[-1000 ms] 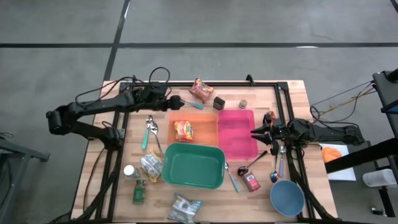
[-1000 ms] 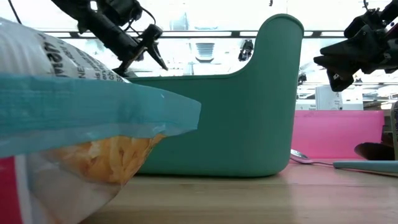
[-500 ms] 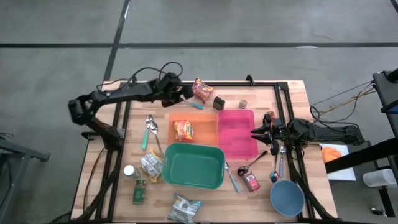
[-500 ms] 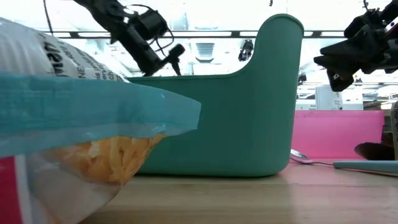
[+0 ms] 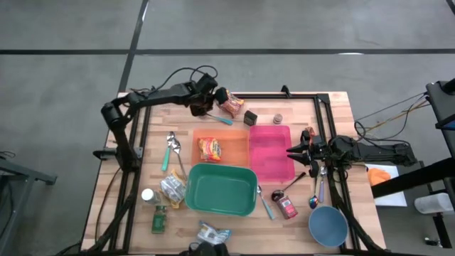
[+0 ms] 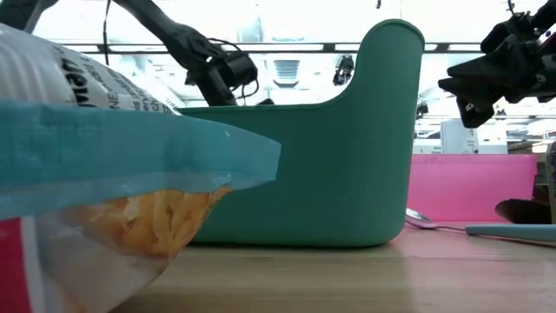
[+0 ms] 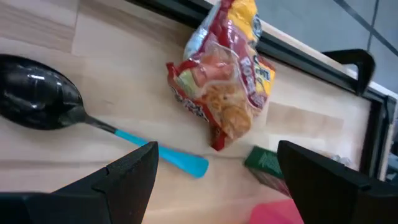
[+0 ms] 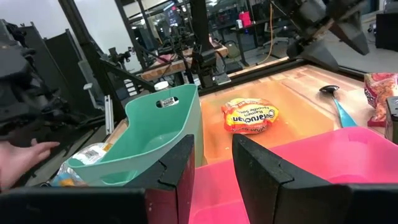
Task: Pick & Place Food Item
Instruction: Put the red noodle pack into the orange bin
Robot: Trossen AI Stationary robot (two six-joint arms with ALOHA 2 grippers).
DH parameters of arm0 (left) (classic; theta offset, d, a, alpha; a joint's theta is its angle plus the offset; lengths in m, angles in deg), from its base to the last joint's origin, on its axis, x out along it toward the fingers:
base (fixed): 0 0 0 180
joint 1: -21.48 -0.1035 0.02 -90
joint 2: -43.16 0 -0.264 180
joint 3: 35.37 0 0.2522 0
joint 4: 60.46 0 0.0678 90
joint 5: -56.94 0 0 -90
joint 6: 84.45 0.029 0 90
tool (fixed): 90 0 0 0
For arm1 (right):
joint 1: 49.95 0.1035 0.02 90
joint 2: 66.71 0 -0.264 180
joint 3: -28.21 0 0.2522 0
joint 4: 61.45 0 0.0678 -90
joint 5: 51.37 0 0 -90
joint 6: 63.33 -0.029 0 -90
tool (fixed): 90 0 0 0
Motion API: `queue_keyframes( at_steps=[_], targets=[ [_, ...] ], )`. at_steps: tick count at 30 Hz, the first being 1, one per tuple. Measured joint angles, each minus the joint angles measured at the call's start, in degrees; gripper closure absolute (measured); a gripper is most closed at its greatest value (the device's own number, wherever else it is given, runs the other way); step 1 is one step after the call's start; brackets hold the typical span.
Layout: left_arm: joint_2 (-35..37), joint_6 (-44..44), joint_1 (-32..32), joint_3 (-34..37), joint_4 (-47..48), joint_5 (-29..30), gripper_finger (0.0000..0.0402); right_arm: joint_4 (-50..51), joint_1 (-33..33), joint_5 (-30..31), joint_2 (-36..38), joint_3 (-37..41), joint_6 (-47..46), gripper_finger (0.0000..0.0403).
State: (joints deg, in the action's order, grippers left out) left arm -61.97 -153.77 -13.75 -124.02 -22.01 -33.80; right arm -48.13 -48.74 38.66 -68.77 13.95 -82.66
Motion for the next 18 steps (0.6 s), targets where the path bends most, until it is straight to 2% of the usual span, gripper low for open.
queue_keyframes(
  at_steps=[18],
  targets=[
    [-7.9, -2.5, -1.6, -0.9, -6.2, 1.4, 0.0073, 0.0, 0.0, 0.0, 0.0, 0.0, 0.0, 0.0296]
  ],
)
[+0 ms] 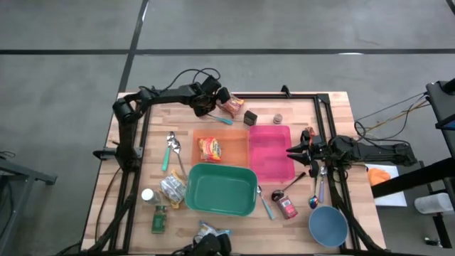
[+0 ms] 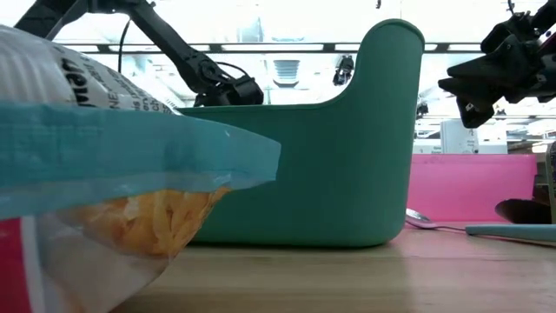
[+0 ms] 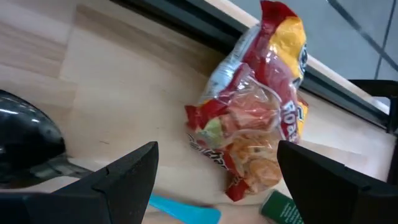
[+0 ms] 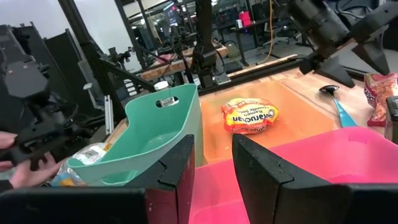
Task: Pick & Place Food Item
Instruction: Put the red noodle pack into the orange bin
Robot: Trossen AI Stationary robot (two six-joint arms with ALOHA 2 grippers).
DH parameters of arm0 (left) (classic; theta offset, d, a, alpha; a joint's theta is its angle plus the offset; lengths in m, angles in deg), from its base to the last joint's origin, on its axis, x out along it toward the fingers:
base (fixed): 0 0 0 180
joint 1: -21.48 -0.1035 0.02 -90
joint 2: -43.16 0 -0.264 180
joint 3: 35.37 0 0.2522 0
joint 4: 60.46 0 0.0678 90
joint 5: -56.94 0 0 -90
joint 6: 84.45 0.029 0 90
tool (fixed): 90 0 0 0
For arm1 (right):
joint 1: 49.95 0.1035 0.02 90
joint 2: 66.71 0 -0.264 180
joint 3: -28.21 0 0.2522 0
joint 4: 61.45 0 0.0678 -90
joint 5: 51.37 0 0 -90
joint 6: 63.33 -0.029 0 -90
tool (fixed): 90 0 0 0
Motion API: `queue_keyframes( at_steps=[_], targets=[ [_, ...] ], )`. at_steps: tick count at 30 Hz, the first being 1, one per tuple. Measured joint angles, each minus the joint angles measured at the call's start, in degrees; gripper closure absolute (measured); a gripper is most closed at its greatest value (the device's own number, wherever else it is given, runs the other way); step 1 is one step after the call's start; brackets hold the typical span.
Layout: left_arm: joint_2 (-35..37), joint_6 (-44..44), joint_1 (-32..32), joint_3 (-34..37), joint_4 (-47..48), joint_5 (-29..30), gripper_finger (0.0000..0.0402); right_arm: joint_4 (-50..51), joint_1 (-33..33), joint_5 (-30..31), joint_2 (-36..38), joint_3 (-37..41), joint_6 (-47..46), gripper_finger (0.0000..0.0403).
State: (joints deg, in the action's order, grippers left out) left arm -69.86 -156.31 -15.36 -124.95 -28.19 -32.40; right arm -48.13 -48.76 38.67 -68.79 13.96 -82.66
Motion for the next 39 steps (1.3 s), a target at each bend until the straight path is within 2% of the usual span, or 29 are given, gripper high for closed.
queue_keyframes(
  at_steps=[4, 13, 16, 26, 39],
  targets=[
    [-0.9, 0.0, -0.1, 0.0, -2.2, 1.7, 0.0073, 0.0, 0.0, 0.0, 0.0, 0.0, 0.0, 0.0296],
    [-1.5, 0.0, -0.2, 0.1, -2.3, 1.7, 0.0079, 0.0, 0.0, 0.0, 0.0, 0.0, 0.0, 0.0296],
    [-1.5, 0.0, -0.2, 0.1, -2.4, 1.7, 0.0104, 0.0, 0.0, 0.0, 0.0, 0.0, 0.0, 0.0296],
    [-1.5, 1.4, -0.4, 0.1, -2.3, 1.7, 0.0227, 0.0, 0.0, 0.0, 0.0, 0.0, 0.0, 0.0296],
    [-1.5, 4.5, -0.4, 0.1, -1.9, 0.9, 0.0295, 0.0, 0.0, 0.0, 0.0, 0.0, 0.0, 0.0296]
  ],
)
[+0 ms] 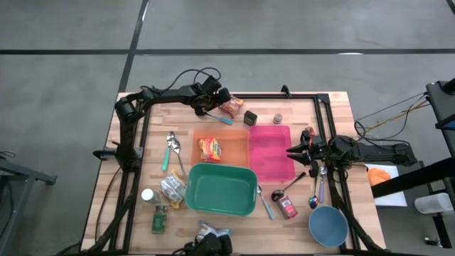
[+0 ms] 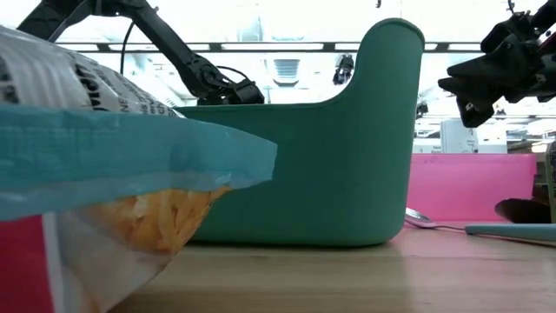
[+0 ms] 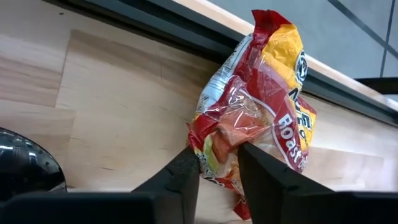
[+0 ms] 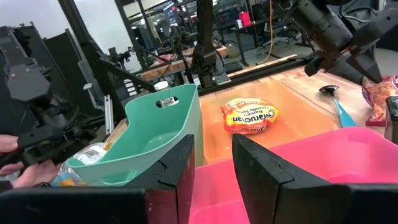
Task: Pick & Place Food Item
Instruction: Put the red noodle pack into the orange bin
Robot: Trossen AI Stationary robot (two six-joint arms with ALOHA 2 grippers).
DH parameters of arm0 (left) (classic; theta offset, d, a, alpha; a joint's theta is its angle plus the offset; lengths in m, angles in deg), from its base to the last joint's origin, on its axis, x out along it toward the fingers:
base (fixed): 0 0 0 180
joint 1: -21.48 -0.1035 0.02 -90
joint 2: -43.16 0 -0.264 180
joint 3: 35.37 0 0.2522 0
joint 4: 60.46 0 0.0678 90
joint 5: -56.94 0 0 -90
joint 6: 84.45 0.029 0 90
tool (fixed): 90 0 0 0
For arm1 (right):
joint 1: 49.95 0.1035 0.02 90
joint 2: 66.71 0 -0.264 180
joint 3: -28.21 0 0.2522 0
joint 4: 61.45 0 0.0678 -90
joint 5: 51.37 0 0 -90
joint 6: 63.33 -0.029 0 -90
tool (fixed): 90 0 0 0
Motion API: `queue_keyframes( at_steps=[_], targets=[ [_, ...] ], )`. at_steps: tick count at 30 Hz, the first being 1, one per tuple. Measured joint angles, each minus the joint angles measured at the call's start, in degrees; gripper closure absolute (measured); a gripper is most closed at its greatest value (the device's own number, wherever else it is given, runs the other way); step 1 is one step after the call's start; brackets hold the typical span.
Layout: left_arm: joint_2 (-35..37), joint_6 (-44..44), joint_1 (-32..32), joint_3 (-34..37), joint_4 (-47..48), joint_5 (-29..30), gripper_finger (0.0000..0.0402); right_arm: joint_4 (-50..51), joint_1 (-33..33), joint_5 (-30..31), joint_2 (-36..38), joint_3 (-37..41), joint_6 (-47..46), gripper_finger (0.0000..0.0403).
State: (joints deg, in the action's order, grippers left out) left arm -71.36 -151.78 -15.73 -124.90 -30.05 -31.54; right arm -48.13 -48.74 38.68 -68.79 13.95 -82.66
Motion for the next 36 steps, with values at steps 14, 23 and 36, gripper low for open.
queue_keyframes(
  at_steps=[14, 23, 36],
  targets=[
    [1.1, 1.6, 0.0, 0.0, 1.3, -0.7, 0.0308, 0.0, 0.0, 0.0, 0.0, 0.0, 0.0, 0.0296],
    [1.1, 3.9, 0.0, 0.0, 1.3, -1.6, 0.0358, 0.0, 0.0, 0.0, 0.0, 0.0, 0.0, 0.0296],
    [1.2, 3.9, 0.0, 0.0, -0.1, -2.2, 0.0398, 0.0, 0.0, 0.0, 0.0, 0.0, 0.0, 0.0296]
  ],
)
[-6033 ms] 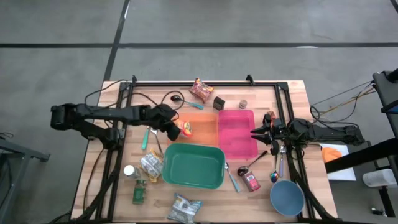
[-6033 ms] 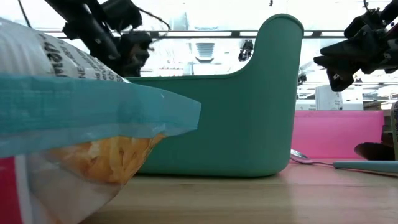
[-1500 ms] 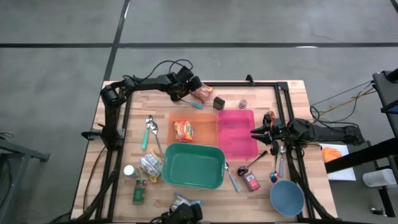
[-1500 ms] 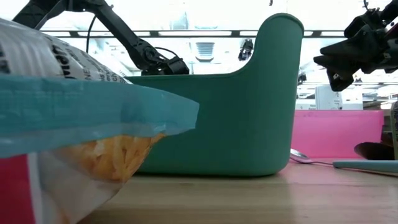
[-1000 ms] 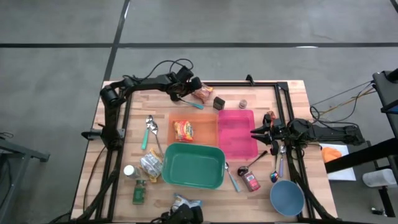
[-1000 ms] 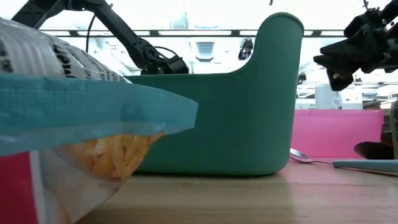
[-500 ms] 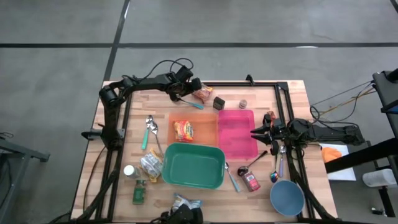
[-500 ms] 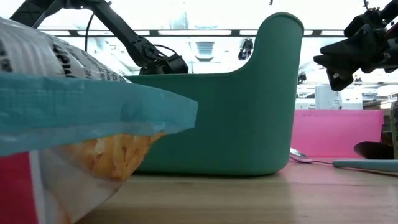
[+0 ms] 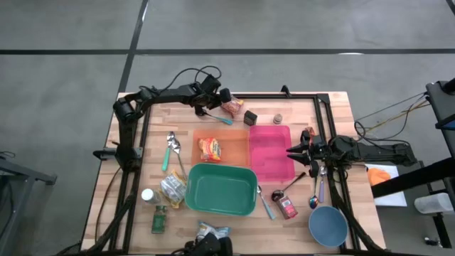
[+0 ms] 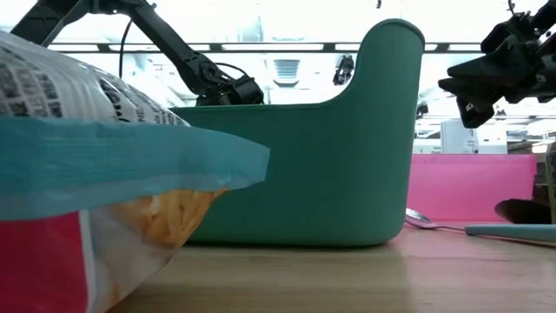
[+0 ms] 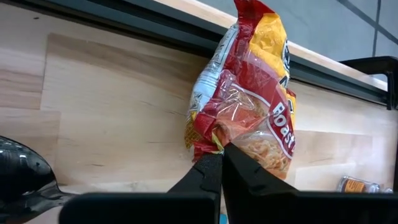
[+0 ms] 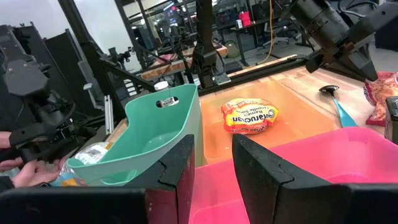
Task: Pick & Place Food Item
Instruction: Put the red noodle pack into the orange bin
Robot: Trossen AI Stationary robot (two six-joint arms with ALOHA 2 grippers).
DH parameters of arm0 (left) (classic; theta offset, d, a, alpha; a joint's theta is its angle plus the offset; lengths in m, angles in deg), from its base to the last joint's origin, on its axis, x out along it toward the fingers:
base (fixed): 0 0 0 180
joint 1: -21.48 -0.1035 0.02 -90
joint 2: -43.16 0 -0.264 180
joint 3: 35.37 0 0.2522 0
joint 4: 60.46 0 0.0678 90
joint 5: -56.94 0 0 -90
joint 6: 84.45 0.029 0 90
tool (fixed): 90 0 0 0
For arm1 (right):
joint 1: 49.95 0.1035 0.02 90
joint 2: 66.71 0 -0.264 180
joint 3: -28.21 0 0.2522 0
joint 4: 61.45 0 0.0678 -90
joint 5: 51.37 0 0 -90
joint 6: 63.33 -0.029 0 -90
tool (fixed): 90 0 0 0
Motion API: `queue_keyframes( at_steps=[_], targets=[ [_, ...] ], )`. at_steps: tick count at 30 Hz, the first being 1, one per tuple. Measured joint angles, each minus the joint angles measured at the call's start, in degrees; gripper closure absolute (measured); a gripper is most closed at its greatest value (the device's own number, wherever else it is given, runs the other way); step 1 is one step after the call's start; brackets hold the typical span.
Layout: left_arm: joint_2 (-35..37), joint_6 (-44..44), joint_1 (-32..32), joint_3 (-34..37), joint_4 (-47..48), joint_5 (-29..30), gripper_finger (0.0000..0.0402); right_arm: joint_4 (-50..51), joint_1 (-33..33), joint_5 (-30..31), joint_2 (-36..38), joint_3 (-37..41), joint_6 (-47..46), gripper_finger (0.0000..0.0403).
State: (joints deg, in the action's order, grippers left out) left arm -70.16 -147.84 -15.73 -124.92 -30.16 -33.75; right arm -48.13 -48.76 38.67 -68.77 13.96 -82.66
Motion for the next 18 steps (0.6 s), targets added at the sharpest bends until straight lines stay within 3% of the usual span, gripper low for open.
queue_keyframes(
  at_steps=[6, 18],
  targets=[
    [1.5, 0.3, 0.0, 0.0, 0.2, -0.5, 0.0398, 0.0, 0.0, 0.0, 0.0, 0.0, 0.0, 0.0296],
    [13.8, 13.3, 0.1, 0.0, -0.3, -1.0, 0.0398, 0.0, 0.0, 0.0, 0.0, 0.0, 0.0, 0.0296]
  ],
)
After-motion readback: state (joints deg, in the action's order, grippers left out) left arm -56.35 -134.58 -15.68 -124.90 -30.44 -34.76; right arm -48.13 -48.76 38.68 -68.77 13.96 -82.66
